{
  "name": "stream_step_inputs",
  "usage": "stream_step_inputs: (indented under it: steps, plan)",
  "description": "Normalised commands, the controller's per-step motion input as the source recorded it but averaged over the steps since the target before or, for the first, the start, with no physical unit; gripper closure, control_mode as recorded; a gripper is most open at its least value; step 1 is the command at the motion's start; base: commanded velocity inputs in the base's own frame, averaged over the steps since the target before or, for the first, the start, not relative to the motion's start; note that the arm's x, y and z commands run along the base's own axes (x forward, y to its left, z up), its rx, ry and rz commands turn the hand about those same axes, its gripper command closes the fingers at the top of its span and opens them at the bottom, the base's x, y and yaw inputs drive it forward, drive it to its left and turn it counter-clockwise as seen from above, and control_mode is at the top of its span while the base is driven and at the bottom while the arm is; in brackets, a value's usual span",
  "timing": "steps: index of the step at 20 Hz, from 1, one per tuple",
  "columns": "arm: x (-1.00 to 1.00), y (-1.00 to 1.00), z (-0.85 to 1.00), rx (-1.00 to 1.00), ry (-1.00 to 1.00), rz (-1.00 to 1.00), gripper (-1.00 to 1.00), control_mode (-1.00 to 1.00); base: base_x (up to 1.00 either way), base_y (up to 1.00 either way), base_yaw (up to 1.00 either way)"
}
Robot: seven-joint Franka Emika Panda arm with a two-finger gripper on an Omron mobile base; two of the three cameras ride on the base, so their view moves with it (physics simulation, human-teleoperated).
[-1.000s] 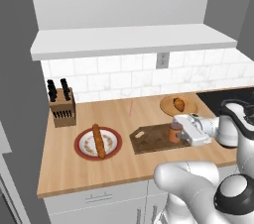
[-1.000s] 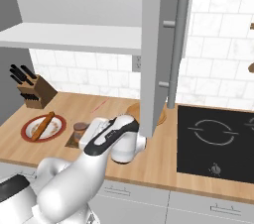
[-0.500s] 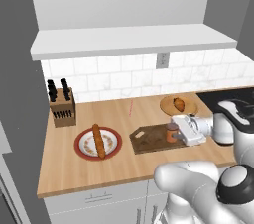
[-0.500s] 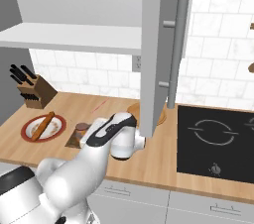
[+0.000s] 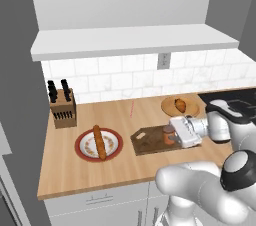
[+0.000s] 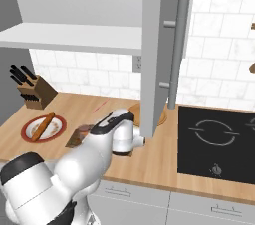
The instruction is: From the different types of pastries on the counter, select a croissant and place it on the cutting board. Then retrieve a jar of jam from the cabinet and place it alongside the croissant on the cutting board.
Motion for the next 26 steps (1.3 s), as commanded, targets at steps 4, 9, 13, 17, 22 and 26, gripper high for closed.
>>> stream_step_inputs:
  steps: [4,9,13,17,22,26]
  plan:
    - [0.06,0.00,-0.32,-0.07,0.00,0.00,1.00,-1.00,0.00,0.00,0.00]
    - [0.28,-0.02,-0.03,0.00,0.00,-0.03,1.00,-1.00,0.00,0.00,0.00]
    - [0.20,0.00,-0.08,0.00,0.00,-0.03,1.00,-1.00,0.00,0.00,0.00]
    - [0.29,0.00,-0.08,0.00,0.00,-0.02,1.00,-1.00,0.00,0.00,0.00]
    - [0.19,0.00,-0.15,0.00,0.00,0.00,1.00,-1.00,0.00,0.00,0.00]
    - [0.00,0.00,-0.02,0.00,0.00,0.00,1.00,-1.00,0.00,0.00,0.00]
